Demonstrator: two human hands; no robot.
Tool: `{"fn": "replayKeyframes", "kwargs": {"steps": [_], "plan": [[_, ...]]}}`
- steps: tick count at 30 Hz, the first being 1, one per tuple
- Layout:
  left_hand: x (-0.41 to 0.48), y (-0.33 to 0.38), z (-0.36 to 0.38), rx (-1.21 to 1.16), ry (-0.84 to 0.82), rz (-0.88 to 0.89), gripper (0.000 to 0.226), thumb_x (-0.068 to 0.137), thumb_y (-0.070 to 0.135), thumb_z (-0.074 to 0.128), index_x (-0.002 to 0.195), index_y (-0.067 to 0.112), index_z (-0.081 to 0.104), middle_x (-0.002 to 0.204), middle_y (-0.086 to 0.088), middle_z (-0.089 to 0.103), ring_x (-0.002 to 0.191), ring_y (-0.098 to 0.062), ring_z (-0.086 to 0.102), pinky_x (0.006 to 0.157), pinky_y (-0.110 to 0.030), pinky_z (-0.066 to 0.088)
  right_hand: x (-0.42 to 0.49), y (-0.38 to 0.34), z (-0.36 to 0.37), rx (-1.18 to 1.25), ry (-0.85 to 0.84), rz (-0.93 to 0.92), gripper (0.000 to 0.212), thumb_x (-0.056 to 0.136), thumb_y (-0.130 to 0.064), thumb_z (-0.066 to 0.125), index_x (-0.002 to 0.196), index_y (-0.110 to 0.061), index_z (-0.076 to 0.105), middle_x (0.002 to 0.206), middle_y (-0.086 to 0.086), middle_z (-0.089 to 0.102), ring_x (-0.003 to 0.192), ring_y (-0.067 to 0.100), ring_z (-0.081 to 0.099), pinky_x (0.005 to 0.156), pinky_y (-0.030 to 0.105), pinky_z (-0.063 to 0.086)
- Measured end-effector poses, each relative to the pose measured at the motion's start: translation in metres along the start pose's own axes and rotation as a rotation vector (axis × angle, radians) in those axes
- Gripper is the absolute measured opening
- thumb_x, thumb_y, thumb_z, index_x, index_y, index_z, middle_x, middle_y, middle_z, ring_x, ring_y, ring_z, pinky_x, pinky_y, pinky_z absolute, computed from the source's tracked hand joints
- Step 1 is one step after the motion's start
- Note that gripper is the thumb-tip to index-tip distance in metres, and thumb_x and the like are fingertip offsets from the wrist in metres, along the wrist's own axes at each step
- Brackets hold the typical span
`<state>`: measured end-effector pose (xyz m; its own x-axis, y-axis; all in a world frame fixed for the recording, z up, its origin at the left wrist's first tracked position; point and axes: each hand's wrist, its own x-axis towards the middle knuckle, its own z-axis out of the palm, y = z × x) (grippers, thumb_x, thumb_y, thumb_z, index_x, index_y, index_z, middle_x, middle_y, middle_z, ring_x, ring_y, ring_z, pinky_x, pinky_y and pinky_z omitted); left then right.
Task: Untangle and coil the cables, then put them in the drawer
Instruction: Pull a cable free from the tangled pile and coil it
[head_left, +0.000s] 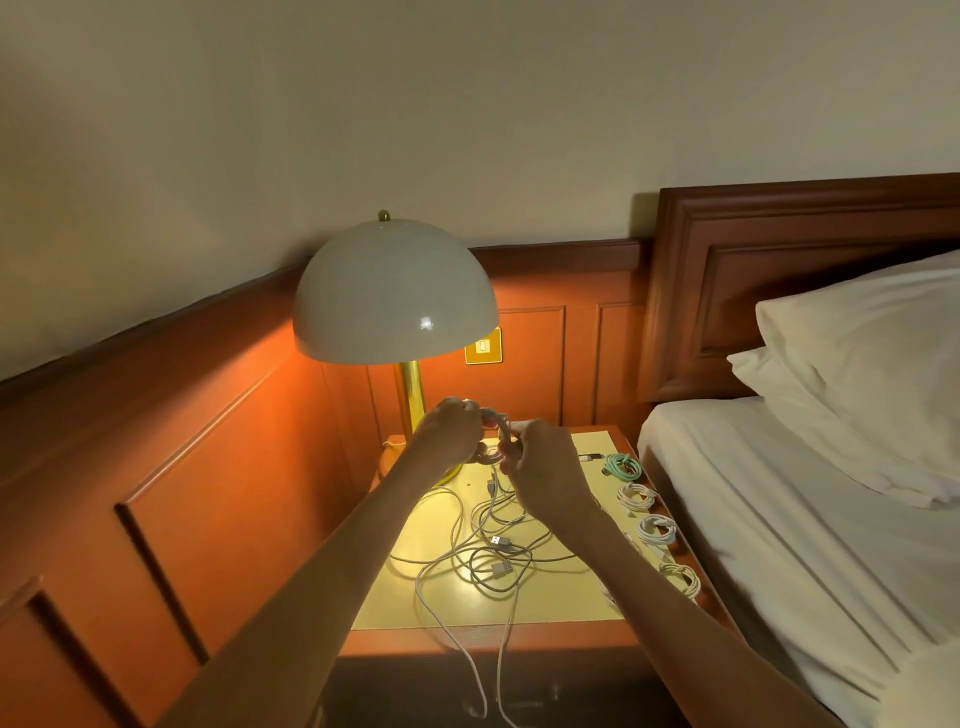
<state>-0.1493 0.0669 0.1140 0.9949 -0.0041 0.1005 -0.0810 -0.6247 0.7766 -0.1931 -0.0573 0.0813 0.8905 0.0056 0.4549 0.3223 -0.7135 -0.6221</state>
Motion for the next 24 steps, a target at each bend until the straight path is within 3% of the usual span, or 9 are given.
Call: {"fn": "replayKeyframes", "kwargs": {"steps": [2, 4, 6, 9, 11, 14, 17, 21, 24], "plan": [[-0.004, 0.003, 0.005, 0.052, 0.037, 0.043, 0.034, 0.104, 0.023, 0.044, 0.124, -0.001, 0.057, 0.107, -0.013, 0.066, 0.091, -0.018, 0.066, 0.081, -0.028, 0.053, 0.002, -0.001, 0.002, -0.030, -0.005, -0.009, 0.018, 0.099, -0.013, 0.058, 0.108, -0.005, 0.072, 0.089, 0.007, 0.074, 0.071, 0.014, 0.067, 0.074, 0.031, 0.058], [0.000, 0.000, 0.005, 0.024, 0.013, 0.079, 0.054, 0.104, 0.043, 0.034, 0.079, 0.006, 0.064, 0.066, -0.006, 0.060, 0.056, -0.011, 0.057, 0.061, -0.026, 0.047, 0.002, -0.003, 0.001, -0.066, -0.039, 0.003, 0.018, 0.099, -0.010, 0.057, 0.107, -0.002, 0.071, 0.089, 0.008, 0.073, 0.069, 0.012, 0.061, 0.068, 0.022, 0.052], [0.007, -0.003, 0.007, 0.118, 0.016, 0.108, 0.066, 0.099, 0.057, 0.031, 0.057, 0.011, 0.052, 0.051, -0.001, 0.049, 0.044, -0.010, 0.050, 0.055, -0.024, 0.043, 0.003, 0.000, 0.000, -0.099, -0.054, 0.049, 0.018, 0.099, -0.008, 0.055, 0.106, 0.000, 0.069, 0.084, 0.006, 0.068, 0.064, 0.009, 0.055, 0.059, 0.017, 0.042], [0.008, 0.001, 0.009, 0.130, -0.026, 0.100, 0.059, 0.099, 0.052, 0.039, 0.060, 0.010, 0.055, 0.053, 0.003, 0.055, 0.052, -0.012, 0.059, 0.060, -0.023, 0.048, 0.000, 0.003, 0.001, -0.195, -0.060, 0.079, 0.020, 0.100, -0.009, 0.051, 0.111, 0.001, 0.065, 0.084, 0.005, 0.063, 0.064, 0.006, 0.052, 0.056, 0.017, 0.037], [0.009, 0.004, 0.012, 0.114, -0.038, 0.100, 0.054, 0.101, 0.047, 0.041, 0.066, 0.011, 0.059, 0.059, 0.002, 0.059, 0.057, -0.014, 0.062, 0.062, -0.025, 0.050, -0.003, 0.001, 0.002, -0.330, -0.118, 0.036, 0.022, 0.100, -0.009, 0.052, 0.117, 0.000, 0.062, 0.091, 0.007, 0.059, 0.082, 0.014, 0.063, 0.065, 0.021, 0.044], [0.011, 0.011, 0.013, -0.075, -0.094, -0.099, 0.040, 0.098, 0.037, 0.049, 0.070, 0.010, 0.059, 0.068, -0.004, 0.060, 0.057, -0.016, 0.059, 0.055, -0.024, 0.049, -0.008, 0.004, 0.007, -0.521, -0.107, -0.077, 0.031, 0.099, -0.008, 0.053, 0.129, 0.000, 0.055, 0.110, 0.012, 0.059, 0.097, 0.025, 0.067, 0.076, 0.031, 0.053], [0.009, 0.014, 0.014, -0.179, -0.136, -0.277, 0.024, 0.088, 0.029, 0.056, 0.070, 0.013, 0.057, 0.066, -0.003, 0.048, 0.056, -0.014, 0.047, 0.048, -0.022, 0.040, -0.008, 0.004, 0.012, -0.569, -0.064, -0.145, 0.032, 0.101, -0.016, 0.048, 0.131, -0.007, 0.052, 0.104, 0.009, 0.063, 0.089, 0.028, 0.068, 0.069, 0.033, 0.051], [0.013, 0.011, 0.015, -0.278, -0.173, -0.285, 0.023, 0.078, 0.032, 0.070, 0.067, 0.013, 0.064, 0.067, -0.005, 0.046, 0.063, -0.018, 0.046, 0.051, -0.023, 0.038, -0.005, 0.005, 0.014, -0.414, -0.083, -0.094, 0.030, 0.104, -0.020, 0.038, 0.119, -0.004, 0.057, 0.100, 0.013, 0.067, 0.087, 0.032, 0.067, 0.065, 0.031, 0.044], [0.020, 0.008, 0.018, -0.259, -0.115, -0.234, 0.012, 0.073, 0.020, 0.068, 0.072, 0.010, 0.063, 0.070, -0.006, 0.050, 0.068, -0.019, 0.051, 0.054, -0.023, 0.045, -0.007, 0.001, 0.019, -0.144, -0.086, -0.032, 0.014, 0.084, -0.004, 0.056, 0.091, 0.004, 0.066, 0.067, 0.015, 0.064, 0.050, 0.029, 0.064, 0.042, 0.028, 0.043]]}}
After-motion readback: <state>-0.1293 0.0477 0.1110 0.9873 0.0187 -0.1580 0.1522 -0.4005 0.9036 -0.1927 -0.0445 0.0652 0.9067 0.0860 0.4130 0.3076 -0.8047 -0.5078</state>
